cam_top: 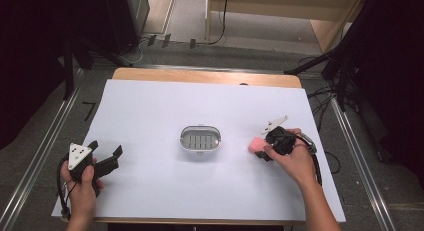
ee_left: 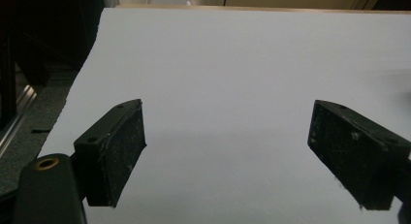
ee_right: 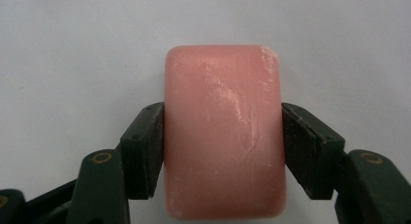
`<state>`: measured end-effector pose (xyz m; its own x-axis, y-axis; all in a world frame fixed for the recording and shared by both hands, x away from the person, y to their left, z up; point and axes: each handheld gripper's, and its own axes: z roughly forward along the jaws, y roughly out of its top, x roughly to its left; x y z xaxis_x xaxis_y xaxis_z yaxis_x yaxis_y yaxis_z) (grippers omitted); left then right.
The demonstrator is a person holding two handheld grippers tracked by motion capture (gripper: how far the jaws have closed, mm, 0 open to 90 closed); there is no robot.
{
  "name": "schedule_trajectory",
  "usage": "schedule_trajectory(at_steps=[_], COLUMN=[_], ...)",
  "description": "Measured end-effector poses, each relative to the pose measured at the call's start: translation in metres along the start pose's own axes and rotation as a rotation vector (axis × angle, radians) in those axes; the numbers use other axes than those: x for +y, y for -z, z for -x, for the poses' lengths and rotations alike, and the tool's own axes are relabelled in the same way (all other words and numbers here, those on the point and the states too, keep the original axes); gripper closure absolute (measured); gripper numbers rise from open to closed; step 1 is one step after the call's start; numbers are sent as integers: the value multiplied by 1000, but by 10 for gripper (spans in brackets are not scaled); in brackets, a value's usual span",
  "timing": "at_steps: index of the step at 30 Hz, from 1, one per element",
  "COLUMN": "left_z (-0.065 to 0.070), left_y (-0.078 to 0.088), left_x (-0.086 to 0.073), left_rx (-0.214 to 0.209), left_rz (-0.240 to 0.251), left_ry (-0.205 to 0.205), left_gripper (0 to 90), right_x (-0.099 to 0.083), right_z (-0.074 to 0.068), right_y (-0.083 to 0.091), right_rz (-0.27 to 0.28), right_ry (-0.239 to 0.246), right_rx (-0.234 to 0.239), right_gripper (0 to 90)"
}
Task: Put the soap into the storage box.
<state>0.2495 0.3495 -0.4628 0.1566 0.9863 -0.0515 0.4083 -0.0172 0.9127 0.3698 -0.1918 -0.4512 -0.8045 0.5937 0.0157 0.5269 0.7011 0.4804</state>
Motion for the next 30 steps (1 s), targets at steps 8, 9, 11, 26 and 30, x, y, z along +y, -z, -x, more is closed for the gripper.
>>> schedule_trajectory(at_steps=[8,9,11,26,30], left_z=[0,0,0,0,0], left_y=[0,0,0,0,0], left_x=[0,0,0,0,0], left_rx=[0,0,0,4,2], left_rz=[0,0,0,0,1], left_ry=[-1,0,0,0,0], left_gripper=[142,142,142,142,142], right_x=[0,0,0,0,0], right_z=[0,0,1,0,0], right_y=[-4,-5,-5,-6,-6], right_rz=[-18,-19,-19,-19,-12], right_ry=[-4,-7,-10,-1,11], right_rx=[3,3,9,7,9], right_gripper=[384,384,385,387,388])
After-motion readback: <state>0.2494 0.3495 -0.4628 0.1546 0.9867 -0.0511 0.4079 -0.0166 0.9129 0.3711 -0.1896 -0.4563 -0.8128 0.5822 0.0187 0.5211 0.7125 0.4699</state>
